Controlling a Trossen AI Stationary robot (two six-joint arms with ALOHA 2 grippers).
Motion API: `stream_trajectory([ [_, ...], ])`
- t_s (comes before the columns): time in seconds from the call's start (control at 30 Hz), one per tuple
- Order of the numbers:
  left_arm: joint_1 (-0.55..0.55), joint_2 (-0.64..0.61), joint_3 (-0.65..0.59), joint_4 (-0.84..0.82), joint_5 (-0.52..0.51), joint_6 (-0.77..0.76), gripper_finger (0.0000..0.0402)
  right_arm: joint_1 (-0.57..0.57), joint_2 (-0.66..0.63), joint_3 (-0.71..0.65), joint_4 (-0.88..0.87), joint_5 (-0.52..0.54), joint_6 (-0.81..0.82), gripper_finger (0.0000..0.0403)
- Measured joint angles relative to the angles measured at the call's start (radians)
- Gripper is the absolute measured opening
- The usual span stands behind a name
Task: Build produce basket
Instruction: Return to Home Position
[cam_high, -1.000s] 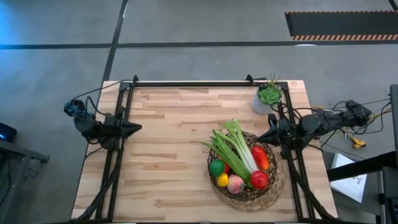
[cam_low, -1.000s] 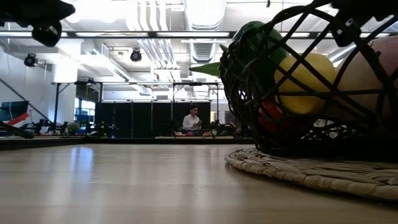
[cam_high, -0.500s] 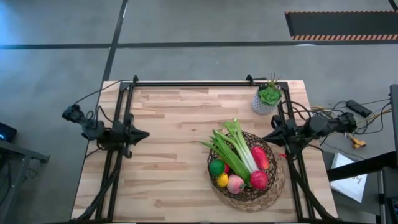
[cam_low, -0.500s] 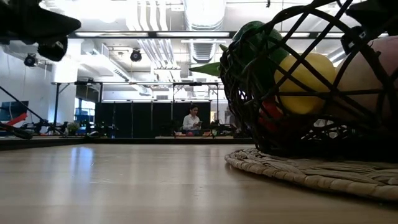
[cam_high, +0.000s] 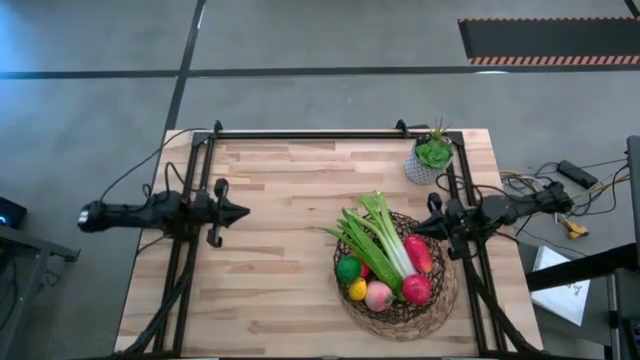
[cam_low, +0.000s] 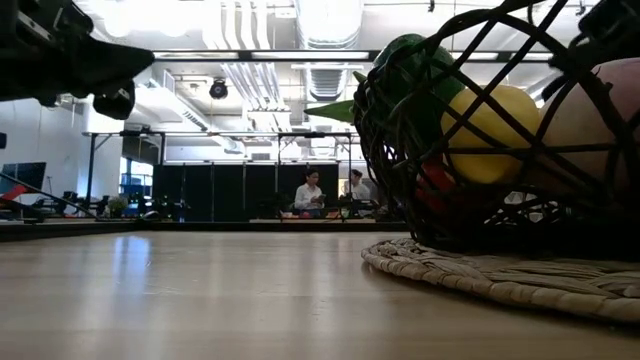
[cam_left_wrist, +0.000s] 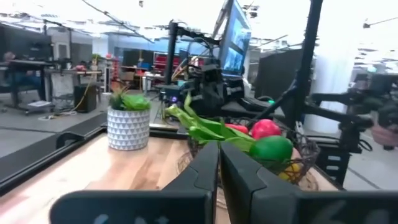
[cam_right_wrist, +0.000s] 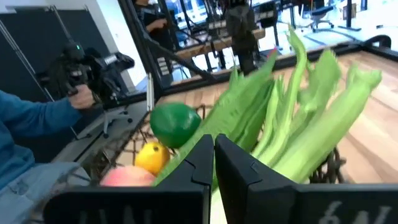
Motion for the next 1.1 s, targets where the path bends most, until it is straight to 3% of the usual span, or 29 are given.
stream_trajectory([
  [0.23,0.111,0.001,-0.001,0.0,0.058,-0.013,0.0,-0.039,0.0,-0.092,0.158,0.031,-0.078,0.0008],
  [0.57,0.111,0.01,-0.002,0.0,0.056,0.036,0.0,-0.214,0.0,-0.111,0.2,-0.165,-0.188,0.0008],
  [0.8,0.111,0.01,-0.002,0.0,0.055,0.036,0.0,-0.236,0.034,-0.111,0.192,-0.049,-0.195,0.0008],
  [1.1,0.111,0.01,-0.003,0.0,0.054,0.036,0.0,-0.236,0.049,-0.111,0.192,-0.034,-0.195,0.0008],
])
